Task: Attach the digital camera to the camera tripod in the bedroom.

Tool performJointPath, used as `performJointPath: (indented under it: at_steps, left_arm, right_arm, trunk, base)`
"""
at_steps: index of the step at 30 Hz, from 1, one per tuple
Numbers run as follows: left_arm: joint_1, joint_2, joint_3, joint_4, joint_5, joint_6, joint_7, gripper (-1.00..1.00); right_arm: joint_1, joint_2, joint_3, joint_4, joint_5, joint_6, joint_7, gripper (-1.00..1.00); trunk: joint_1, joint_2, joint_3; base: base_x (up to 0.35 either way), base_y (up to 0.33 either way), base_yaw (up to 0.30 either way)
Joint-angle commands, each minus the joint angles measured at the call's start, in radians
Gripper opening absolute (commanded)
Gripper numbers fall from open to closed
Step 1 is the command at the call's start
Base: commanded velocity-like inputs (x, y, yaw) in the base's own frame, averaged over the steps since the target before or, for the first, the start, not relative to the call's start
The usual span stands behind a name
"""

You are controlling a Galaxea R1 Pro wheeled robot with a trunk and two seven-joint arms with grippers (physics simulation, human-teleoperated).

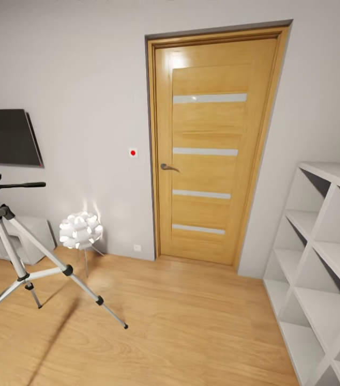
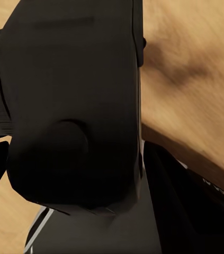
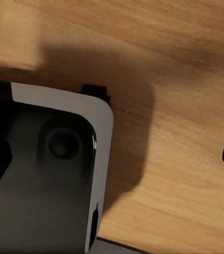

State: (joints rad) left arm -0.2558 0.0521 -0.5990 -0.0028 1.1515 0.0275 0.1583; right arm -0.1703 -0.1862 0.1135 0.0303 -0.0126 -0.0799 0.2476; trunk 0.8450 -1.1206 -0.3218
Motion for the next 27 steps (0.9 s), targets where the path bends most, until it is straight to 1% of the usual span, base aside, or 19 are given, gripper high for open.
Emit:
performJointPath:
  at_steps: [1,22,27]
  left_arm:
    - [0.0,0.0,-0.009,0.0,0.005,0.002,0.003,-1.0]
    - [0.001,0.0,-0.008,0.0,0.008,0.001,0.003,-1.0]
    - [0.009,0.001,-0.008,0.0,0.008,0.0,0.003,-1.0]
  right_arm:
    - [-0.001,0.001,0.008,0.003,0.0,-0.007,0.002,1.0]
    - [-0.001,0.003,0.008,0.002,0.002,-0.008,0.001,1.0]
    - [-0.001,0.004,0.008,0.002,0.001,-0.008,0.001,1.0]
  trunk:
    - [-0.004,0.007,0.002]
    - [-0.084,0.154,0.068]
    - [-0.104,0.189,0.084]
  base:
    - [0.0,0.0,0.0]
    - [0.0,0.0,0.0]
    - [0.0,0.0,0.0]
